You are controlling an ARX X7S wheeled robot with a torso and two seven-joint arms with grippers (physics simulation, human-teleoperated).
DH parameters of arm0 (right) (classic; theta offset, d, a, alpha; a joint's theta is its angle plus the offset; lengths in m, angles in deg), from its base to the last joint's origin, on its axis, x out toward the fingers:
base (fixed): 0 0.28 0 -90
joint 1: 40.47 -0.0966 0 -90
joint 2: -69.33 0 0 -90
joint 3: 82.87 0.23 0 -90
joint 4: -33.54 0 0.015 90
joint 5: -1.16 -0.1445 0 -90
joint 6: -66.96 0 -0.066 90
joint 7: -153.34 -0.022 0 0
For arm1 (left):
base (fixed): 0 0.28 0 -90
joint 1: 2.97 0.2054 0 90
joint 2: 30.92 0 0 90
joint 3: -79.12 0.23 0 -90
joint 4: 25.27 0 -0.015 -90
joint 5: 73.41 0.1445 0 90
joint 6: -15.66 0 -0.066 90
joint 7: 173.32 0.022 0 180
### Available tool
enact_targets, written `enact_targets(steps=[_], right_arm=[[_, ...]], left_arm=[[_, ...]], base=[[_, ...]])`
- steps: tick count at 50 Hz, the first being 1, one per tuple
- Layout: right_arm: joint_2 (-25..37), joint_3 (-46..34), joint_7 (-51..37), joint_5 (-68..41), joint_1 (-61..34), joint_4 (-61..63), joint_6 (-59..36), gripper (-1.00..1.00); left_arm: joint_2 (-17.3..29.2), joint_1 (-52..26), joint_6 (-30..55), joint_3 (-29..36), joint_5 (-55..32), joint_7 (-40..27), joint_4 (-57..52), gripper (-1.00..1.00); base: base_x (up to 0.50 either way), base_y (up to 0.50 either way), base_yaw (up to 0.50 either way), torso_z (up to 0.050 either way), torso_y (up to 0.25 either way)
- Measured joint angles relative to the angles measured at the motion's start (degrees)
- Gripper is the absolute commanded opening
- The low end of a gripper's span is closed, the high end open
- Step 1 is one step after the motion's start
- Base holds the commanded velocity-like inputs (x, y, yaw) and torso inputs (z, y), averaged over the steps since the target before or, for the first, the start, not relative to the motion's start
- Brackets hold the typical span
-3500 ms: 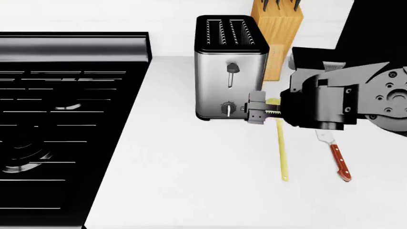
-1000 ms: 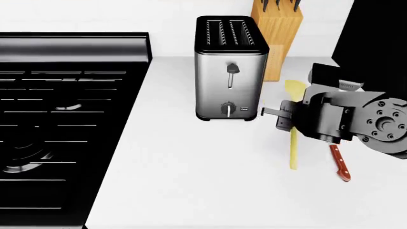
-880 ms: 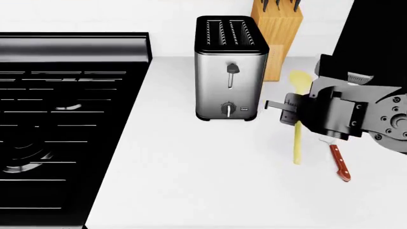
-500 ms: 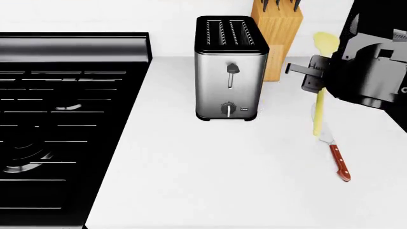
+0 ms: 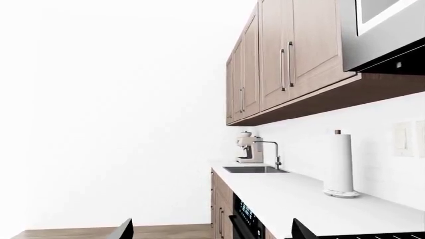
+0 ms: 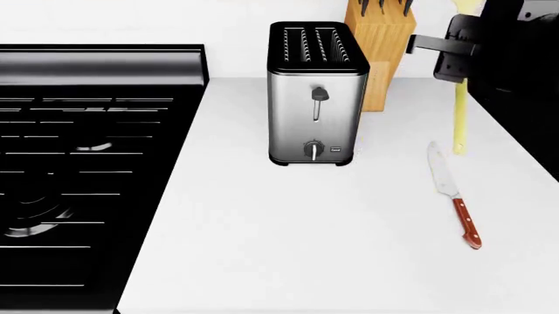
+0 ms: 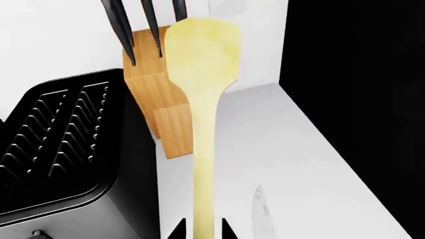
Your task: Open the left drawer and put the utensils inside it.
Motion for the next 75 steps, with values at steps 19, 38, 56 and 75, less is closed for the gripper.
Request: enact_targets(steps=[19,38,56,75], right_arm=[[-1.6,10.2,0.2,5.9,-5.4,1.1,-12.8,-1.00],[-4.6,20.2,4.6,12.3,-4.4,-1.6,-22.6,-1.00],[-5.7,25.7,9.3,16.7,-4.5,-0.1,-26.7,-1.00],[-6.4,32.3,19.7,22.7,-3.3,9.4,-30.1,-1.00]], left_arm=[[-0.1,0.0,0.4,-1.1,-1.1,0.1,0.0,1.00],[0.0,0.0,0.4,-0.9,-1.0,-0.1,0.0,1.00],[0.0,0.0,0.4,-0.8,-0.9,-0.1,0.0,1.00],[0.1,0.0,0.7,-1.5,-1.7,-0.1,0.0,1.00]], base=[[0.00,0.00,0.00,0.000,0.000],[0.00,0.00,0.00,0.000,0.000],[0.00,0.00,0.00,0.000,0.000],[0.00,0.00,0.00,0.000,0.000]])
